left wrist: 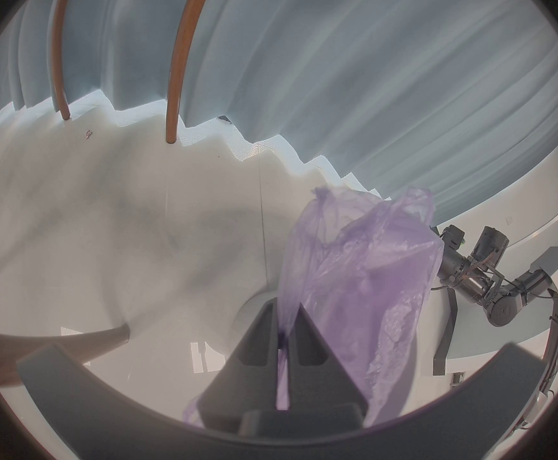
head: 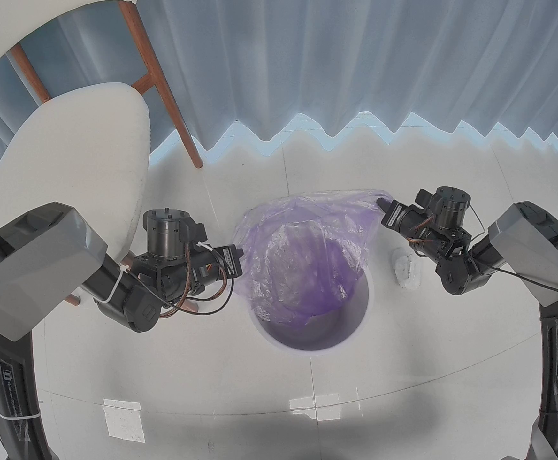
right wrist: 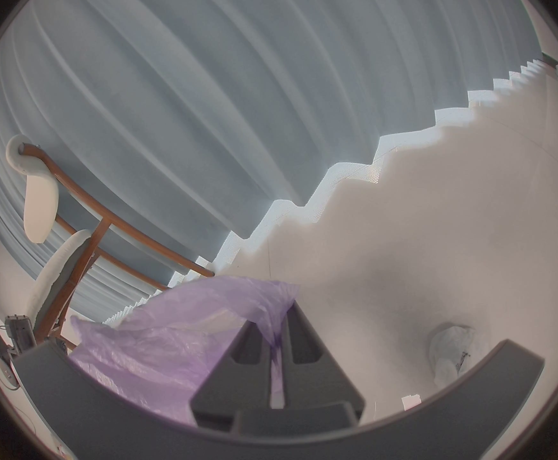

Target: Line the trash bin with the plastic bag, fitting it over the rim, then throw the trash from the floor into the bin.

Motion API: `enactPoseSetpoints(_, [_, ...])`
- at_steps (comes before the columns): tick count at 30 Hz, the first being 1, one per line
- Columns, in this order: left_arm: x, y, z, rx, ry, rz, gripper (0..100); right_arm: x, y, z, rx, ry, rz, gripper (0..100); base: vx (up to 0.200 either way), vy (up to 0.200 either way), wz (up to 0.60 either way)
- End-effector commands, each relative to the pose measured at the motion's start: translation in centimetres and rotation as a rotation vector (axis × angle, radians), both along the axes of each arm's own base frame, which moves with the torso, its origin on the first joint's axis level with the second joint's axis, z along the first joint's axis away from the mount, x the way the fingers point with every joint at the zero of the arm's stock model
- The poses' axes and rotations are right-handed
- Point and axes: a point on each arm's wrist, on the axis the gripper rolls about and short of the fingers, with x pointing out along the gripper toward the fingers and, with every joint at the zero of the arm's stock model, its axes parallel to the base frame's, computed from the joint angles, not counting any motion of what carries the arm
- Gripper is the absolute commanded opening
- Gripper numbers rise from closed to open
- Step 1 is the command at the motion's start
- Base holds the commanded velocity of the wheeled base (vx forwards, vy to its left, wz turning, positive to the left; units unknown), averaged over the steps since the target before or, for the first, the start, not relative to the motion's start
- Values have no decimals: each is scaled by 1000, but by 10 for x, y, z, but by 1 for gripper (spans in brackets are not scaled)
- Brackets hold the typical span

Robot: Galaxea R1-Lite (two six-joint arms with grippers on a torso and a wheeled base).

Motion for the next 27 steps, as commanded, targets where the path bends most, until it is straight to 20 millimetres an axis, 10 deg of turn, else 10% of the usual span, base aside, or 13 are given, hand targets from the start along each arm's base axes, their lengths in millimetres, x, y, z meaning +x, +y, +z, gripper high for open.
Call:
enactPoseSetpoints(1, [7,3,-19,14,37,12,0,4,-2,-18,-2,34,-2,0,0,0,0])
enactPoseSetpoints(13, [-9,2,-2,5,23,-4,0,-4,-2,-3,26,9,5,0,0,0,0])
enactPoseSetpoints(14, [-9,2,-2,5,23,-4,0,-4,-2,-3,26,9,5,100,0,0,0])
enactPoseSetpoints(19, [-22,4,15,-3,-12,-13,0,-22,-2,16,40,13,22,100,0,0,0])
enactPoseSetpoints(27, [-70,-18,53,-32,-66,-129,0,-94,12,111,257,19,240,100,0,0,0])
